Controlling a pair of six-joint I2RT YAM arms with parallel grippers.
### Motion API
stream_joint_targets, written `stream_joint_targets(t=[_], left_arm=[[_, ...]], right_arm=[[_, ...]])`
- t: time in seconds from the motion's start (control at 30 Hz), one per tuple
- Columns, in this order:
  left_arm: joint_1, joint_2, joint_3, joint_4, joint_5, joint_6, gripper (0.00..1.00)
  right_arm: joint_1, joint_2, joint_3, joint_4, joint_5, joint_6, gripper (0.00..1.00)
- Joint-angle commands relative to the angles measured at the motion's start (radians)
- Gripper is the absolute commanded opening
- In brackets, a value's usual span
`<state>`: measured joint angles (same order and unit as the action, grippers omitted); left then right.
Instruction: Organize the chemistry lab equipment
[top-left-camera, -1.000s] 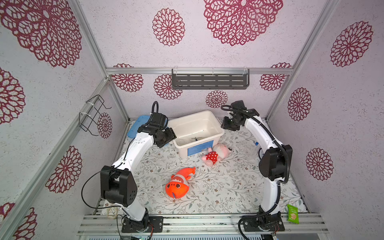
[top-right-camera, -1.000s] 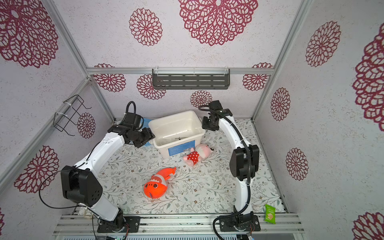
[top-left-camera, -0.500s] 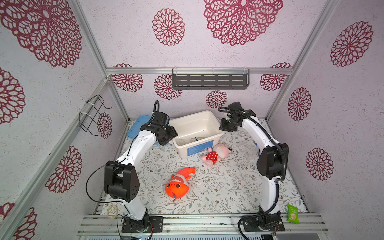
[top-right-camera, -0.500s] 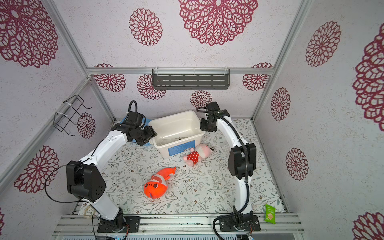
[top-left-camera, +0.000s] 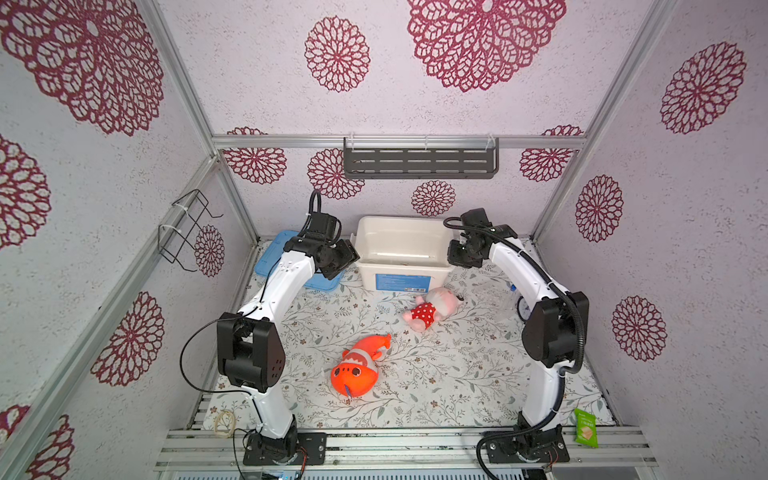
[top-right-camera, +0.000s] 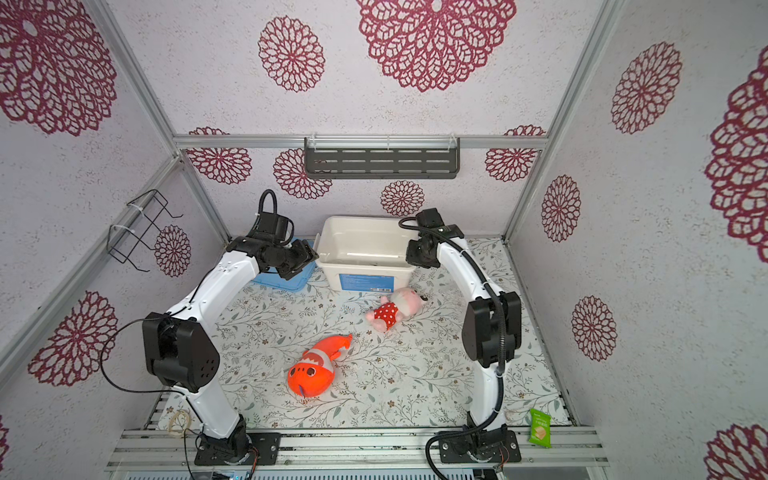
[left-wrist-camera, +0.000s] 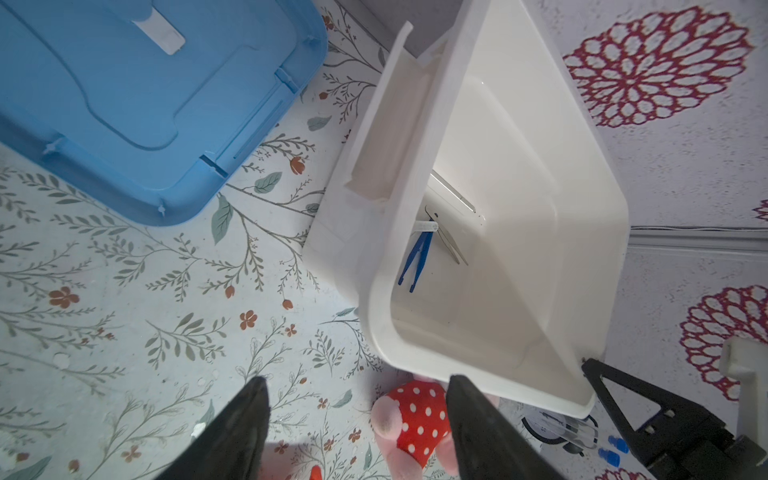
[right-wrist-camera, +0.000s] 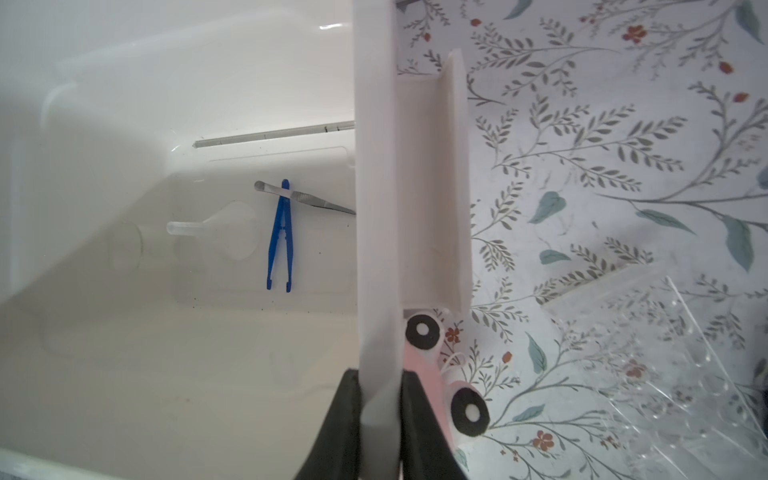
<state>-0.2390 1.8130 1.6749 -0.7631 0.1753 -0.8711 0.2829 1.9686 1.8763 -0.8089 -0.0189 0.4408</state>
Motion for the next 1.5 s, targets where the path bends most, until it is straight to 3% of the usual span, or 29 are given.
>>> stream_joint_targets(t=[0.0,0.23,0.43,0.73,0.9,1.1,1.3,1.4,1.47], left_arm=[[0.006,0.019,0.022,0.011,0.012,0.013,0.71],[0.018,0.018,0.023,-0.003,0.012,0.035,0.71],[0.044,-0.031,-0.019,-0.022,-0.066,0.073,0.73],[0.113,-0.099,-0.135,-0.007,-0.094,0.058,0.73],[0.139,-0.104,-0.188,0.041,-0.096,0.038,0.74],[0.166,-0.054,-0.215,0.066,-0.174,0.016,0.75],[0.17,0.072,-0.145,0.058,-0.158,0.064,0.71],[0.168,0.135,-0.112,0.022,-0.17,0.051,0.67],[0.168,0.188,-0.094,-0.014,-0.212,0.022,0.56]], right_arm=[[-0.041,-0.074,-0.026,-0.018,0.073,0.031,0.19],[-0.081,-0.095,-0.035,-0.028,0.012,-0.089,0.16],[-0.091,-0.095,-0.036,-0.054,-0.039,-0.202,0.12],[-0.091,-0.089,-0.039,-0.089,-0.104,-0.232,0.09],[-0.091,-0.094,-0.036,-0.083,-0.095,-0.208,0.15],[-0.091,-0.114,-0.029,-0.049,-0.083,-0.161,0.31],[-0.091,-0.185,-0.011,0.018,-0.053,-0.124,0.39],[-0.091,-0.23,-0.002,0.056,-0.038,-0.111,0.4],[-0.091,-0.262,-0.005,0.084,-0.032,-0.113,0.4]])
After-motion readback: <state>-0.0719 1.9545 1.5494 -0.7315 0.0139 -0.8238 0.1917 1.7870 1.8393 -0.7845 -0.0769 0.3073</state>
